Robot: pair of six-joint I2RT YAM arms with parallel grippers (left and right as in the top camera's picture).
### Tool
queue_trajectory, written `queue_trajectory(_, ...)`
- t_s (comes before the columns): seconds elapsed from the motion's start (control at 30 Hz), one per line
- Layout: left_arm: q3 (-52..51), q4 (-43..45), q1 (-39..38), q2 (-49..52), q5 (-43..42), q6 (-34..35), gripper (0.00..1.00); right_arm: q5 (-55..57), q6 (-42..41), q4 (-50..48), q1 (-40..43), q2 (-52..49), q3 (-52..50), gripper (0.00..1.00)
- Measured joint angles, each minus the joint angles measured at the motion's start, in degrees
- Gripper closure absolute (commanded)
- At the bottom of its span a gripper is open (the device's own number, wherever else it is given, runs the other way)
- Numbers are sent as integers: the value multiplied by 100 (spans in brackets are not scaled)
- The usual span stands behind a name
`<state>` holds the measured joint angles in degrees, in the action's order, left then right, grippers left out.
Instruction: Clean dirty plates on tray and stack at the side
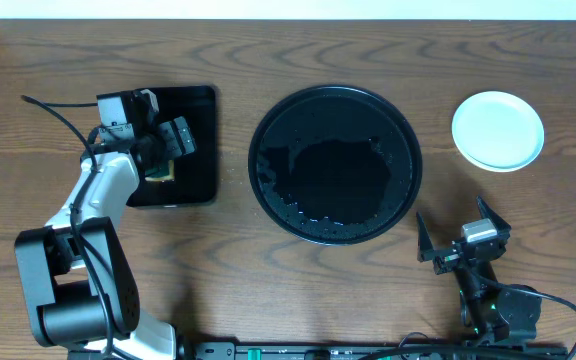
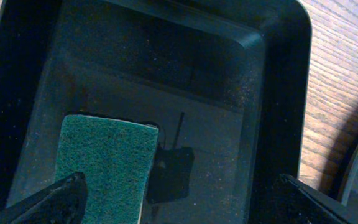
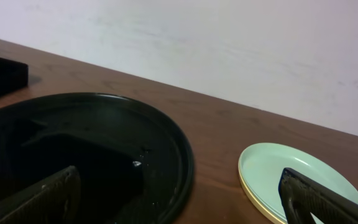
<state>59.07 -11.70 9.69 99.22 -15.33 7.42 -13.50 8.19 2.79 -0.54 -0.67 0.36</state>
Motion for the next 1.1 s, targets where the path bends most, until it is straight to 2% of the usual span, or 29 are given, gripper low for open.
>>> queue_trajectory(0.4, -2, -17, 0, -9, 0, 0, 5, -2, 0, 0, 0, 0, 0, 1)
queue_trajectory(0.53, -2, -407, -11, -358, 0, 0, 5, 0, 0, 0, 0, 0, 0, 1)
queue_trajectory(0.7, -9, -837, -179, -1893, 22, 0, 5, 0, 0, 0, 0, 0, 0, 1)
queue_trajectory(0.87, -4, -837, -597, -3869, 0, 0, 5, 0, 0, 0, 0, 0, 0, 1)
queue_trajectory(1.03, -4, -855, -723, -5311, -24, 2, 5, 0, 0, 0, 0, -2, 0, 1)
queue_trajectory(1.1, 7, -1165, -723, -6024, -24, 0, 5, 0, 0, -4, 0, -2, 2, 1)
